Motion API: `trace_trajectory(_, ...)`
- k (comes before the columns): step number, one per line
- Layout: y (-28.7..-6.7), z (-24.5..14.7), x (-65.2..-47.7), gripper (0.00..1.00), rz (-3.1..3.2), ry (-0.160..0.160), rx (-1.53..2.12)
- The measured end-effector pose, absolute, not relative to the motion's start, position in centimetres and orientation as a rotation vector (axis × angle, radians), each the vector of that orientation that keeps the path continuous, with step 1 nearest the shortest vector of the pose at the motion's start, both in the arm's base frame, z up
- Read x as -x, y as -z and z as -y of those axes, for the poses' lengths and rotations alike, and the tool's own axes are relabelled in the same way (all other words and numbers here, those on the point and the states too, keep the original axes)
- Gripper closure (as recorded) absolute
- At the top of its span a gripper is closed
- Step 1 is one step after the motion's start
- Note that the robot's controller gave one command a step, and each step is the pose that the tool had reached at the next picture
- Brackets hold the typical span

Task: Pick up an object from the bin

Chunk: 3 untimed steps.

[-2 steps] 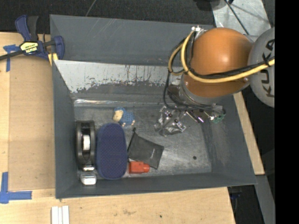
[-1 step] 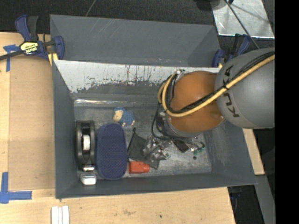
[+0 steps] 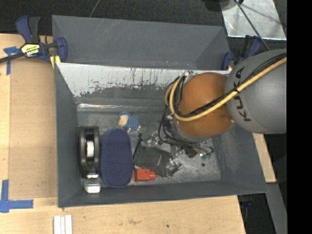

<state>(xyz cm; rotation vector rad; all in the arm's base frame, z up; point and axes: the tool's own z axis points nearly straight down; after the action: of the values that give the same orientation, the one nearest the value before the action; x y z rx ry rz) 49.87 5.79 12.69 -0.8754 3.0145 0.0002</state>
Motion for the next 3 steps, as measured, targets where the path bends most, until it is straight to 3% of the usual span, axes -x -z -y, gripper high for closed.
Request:
trace_trajectory(1, -10.4, -2.9, -54.8, 0.00, -2.974, 0.003, 0.996)
trace_trajectory(2, -7.8, -1.3, -54.3, 0.00, -3.051, 0.000, 0.738)
trace_trajectory(3, -8.2, -1.5, -54.7, 1.00, -3.036, 0.001, 0.739)
